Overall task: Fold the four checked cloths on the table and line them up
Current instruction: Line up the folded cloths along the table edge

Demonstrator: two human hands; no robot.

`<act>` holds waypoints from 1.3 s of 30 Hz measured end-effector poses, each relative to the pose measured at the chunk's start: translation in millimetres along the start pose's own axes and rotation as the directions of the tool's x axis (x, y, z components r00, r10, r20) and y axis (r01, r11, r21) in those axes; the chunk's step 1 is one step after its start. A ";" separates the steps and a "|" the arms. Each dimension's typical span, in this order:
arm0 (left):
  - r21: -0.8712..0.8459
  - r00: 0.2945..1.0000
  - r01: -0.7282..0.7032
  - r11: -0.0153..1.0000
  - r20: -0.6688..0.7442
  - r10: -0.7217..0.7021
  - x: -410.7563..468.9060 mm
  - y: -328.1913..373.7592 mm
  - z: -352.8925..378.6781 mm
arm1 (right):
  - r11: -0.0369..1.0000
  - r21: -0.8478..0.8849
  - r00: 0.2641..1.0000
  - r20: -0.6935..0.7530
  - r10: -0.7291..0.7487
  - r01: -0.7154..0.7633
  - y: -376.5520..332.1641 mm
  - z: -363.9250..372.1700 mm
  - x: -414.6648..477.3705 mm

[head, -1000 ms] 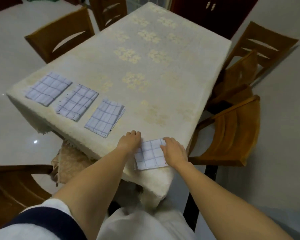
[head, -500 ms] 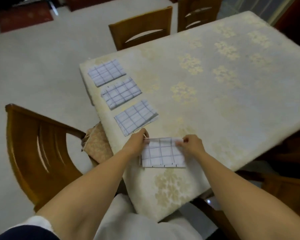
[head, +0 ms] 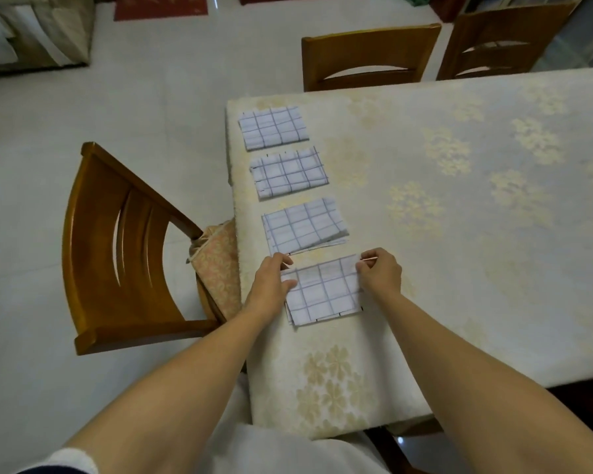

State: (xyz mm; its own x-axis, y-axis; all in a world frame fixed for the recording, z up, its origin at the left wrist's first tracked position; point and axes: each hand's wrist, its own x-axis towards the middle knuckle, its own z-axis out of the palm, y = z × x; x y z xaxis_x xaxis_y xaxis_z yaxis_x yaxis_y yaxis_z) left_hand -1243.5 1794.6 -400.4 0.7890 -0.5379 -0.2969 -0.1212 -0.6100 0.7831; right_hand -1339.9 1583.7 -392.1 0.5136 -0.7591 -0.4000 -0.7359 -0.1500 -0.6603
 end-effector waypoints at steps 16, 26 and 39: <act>0.565 0.942 -0.277 0.777 0.001 0.335 -19.7 15.2 45.1 | 0.737 -0.552 0.846 -0.101 -0.524 0.390 -4.7 31.4 -34.4; 0.784 0.964 -0.262 0.563 0.240 0.114 -16.4 -1.0 59.8 | 0.459 -0.572 0.731 0.488 -0.476 0.680 14.1 57.9 -34.1; 0.720 0.972 -0.234 0.653 0.189 0.140 -16.3 -24.6 40.6 | 0.549 -0.651 0.842 0.301 -0.448 0.524 45.8 40.8 -15.1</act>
State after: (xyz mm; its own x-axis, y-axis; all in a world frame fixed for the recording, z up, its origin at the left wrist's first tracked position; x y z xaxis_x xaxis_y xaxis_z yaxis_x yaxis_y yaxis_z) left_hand -1277.8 1794.8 -437.0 0.6358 -0.7183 -0.2825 -0.6978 -0.6913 0.1875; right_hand -1363.3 1614.1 -442.2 0.8947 -0.3815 -0.2321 -0.4217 -0.8928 -0.1582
